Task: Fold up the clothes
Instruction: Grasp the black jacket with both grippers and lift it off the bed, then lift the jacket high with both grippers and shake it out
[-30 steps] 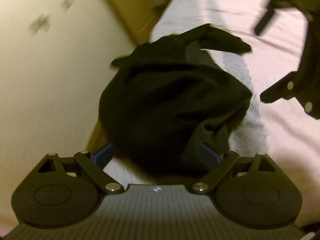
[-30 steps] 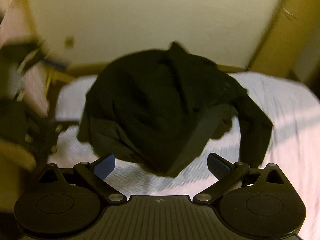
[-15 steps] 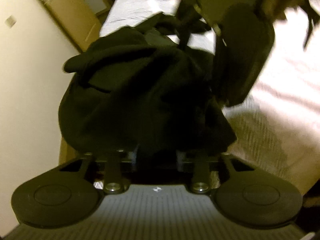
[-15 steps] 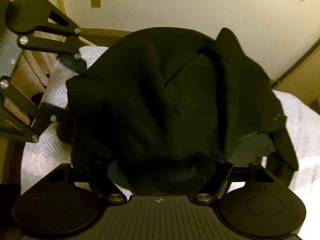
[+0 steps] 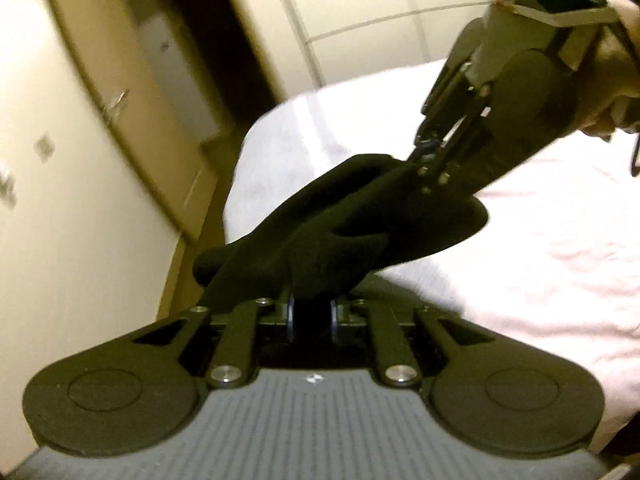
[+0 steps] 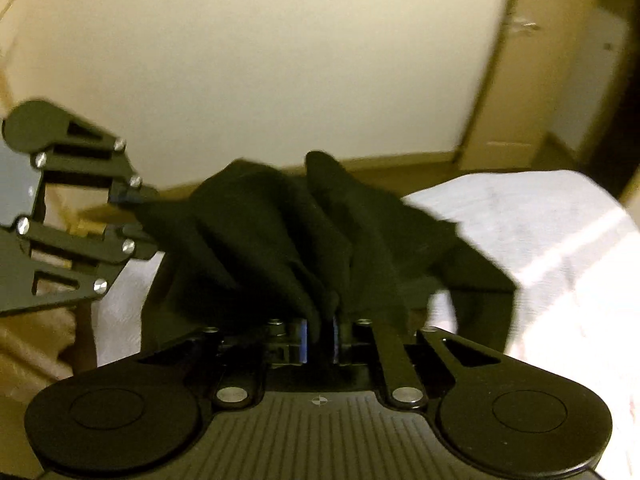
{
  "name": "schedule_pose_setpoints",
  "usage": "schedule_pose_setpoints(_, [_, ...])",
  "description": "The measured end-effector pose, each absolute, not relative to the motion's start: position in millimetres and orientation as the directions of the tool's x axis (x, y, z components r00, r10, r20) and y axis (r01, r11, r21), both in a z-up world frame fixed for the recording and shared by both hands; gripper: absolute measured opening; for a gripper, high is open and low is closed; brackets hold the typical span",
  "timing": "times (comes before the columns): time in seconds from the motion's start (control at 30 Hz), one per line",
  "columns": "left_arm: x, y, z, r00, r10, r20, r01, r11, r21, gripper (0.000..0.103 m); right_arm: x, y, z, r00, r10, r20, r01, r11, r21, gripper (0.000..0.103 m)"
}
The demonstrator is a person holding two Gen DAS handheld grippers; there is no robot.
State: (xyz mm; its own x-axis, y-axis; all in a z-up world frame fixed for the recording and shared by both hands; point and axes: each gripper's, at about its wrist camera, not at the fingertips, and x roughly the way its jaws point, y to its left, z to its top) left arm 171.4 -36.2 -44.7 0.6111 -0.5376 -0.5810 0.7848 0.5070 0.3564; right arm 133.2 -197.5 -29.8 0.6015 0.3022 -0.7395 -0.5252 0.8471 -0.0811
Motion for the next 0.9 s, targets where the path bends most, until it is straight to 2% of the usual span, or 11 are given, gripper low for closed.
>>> schedule_pose_setpoints(0.23, [82.2,-122.4,-9.2,0.504,-0.662,-0.554,0.863,0.358,0.357,0.011,31.2,-301.0,7.0,0.674,0.211,-0.708,-0.391,0.915,-0.099,0.006])
schedule_pose_setpoints(0.43, [-32.0,-222.2,-4.4,0.332,-0.739,-0.586,0.936,0.179,0.304,0.011,-97.1,-413.7,18.4,0.692,0.119,-0.712,-0.246,0.966,-0.078,0.005])
schedule_pose_setpoints(0.63, [-137.1,-331.8,-4.9,0.090,-0.814,-0.573,0.969,-0.061,0.239,0.011,-247.5,-533.9,26.9,0.683,-0.058,-0.728,-0.014,0.996,-0.092,0.005])
schedule_pose_setpoints(0.8, [-203.6,-401.0,8.2,-0.116,-0.834,-0.540,0.947,-0.257,0.194,0.011,-351.1,-603.4,57.8,0.670,-0.241,-0.702,0.248,0.964,-0.094,0.005])
schedule_pose_setpoints(0.9, [-223.8,-428.9,6.7,-0.213,-0.811,-0.546,0.922,-0.352,0.163,0.011,-375.5,-613.4,72.8,0.652,-0.333,-0.681,0.361,0.926,-0.107,0.005])
